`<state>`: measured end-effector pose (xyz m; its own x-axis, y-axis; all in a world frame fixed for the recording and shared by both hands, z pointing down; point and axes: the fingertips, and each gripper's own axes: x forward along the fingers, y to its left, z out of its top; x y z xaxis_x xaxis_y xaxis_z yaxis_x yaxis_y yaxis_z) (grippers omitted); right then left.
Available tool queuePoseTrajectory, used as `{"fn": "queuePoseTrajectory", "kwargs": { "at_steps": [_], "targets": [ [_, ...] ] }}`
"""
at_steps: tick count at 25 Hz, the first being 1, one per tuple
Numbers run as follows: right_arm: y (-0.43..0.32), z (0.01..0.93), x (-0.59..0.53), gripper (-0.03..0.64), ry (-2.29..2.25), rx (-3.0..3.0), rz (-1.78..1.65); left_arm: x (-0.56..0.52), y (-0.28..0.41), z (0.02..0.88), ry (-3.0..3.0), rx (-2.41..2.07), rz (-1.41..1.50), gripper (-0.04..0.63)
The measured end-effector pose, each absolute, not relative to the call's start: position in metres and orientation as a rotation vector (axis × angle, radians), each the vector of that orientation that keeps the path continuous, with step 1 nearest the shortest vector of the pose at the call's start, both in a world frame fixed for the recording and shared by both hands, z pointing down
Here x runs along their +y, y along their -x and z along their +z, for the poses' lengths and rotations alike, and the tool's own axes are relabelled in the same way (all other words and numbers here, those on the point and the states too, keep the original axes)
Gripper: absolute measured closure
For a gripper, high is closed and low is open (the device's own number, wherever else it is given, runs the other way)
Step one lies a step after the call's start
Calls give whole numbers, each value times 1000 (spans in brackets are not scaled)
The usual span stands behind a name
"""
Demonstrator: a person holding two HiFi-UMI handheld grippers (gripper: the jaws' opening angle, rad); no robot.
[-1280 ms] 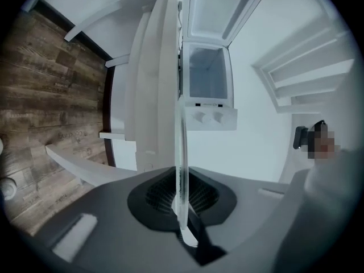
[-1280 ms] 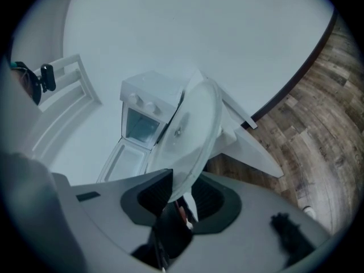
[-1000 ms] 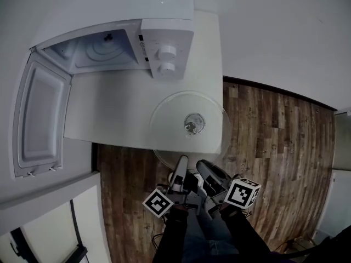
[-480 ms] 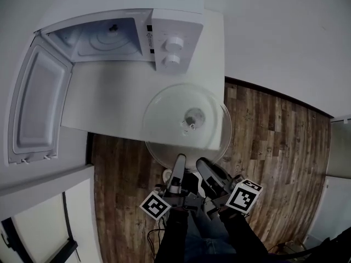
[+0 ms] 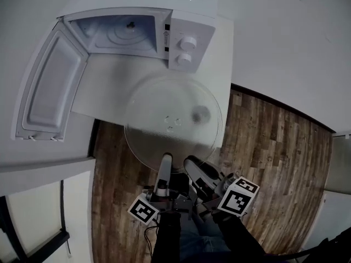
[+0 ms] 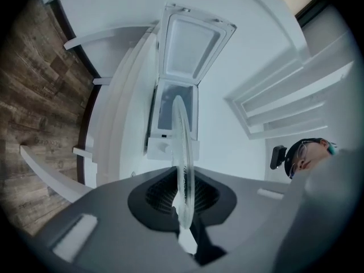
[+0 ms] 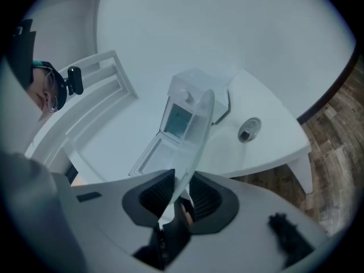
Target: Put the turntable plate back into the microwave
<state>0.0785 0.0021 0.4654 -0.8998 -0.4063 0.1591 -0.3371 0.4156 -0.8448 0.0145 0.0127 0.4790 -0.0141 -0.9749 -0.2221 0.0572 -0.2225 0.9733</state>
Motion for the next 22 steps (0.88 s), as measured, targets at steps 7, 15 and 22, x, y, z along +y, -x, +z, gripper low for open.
{"fn": "queuePoseTrajectory", "kwargs": {
  "at_steps": [7,15,22],
  "targets": [
    [-38,434,13,506,524,2746,-1447,31,24,441,-1337,-1211,-1472,562],
    [-4,414,10,459,515,3011,-1194,32,61,421,-1328,-1289,-1573,561],
    [23,421,-5,448,447,3187,-1128,11,103,427,-1349,-1275,-1558,560]
  ]
}}
